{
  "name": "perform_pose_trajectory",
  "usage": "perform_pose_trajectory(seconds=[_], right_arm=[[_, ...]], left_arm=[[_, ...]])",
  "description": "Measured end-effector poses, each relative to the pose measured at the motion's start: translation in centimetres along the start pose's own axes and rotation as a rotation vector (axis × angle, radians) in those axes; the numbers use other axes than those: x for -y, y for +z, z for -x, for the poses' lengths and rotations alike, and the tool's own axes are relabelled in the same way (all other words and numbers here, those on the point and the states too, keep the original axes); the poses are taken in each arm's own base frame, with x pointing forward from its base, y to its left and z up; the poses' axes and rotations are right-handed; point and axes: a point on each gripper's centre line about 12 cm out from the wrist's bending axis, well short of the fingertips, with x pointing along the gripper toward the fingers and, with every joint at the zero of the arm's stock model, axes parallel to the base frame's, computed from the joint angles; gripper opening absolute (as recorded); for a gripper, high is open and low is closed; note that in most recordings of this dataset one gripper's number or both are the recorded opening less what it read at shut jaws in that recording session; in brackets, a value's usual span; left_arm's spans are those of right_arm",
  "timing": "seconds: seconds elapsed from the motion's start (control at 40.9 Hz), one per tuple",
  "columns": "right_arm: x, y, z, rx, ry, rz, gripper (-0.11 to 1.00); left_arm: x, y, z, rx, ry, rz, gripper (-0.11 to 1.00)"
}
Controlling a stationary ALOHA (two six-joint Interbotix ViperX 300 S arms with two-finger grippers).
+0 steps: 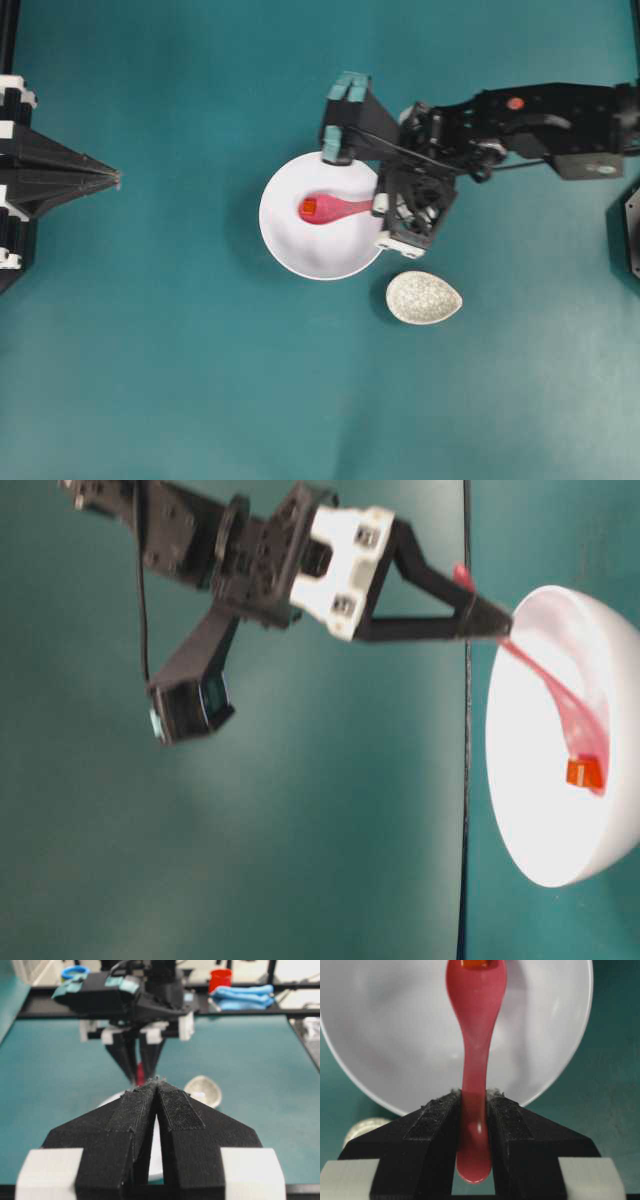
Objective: Grip the spoon and scoop the red block from the bowl with right arm.
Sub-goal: 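Slide the spoon under the red cube and lift it upward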
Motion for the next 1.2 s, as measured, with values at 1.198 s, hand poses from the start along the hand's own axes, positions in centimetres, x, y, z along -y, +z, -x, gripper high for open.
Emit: perform_pose_trajectory(seconds=[1.198], right_arm=[[-2.5, 0.2, 12.9, 0.448, 0.102, 0.043, 0.24]], left_arm=[[0.0, -0.3, -0.1, -0.020, 0.000, 0.003, 0.00]])
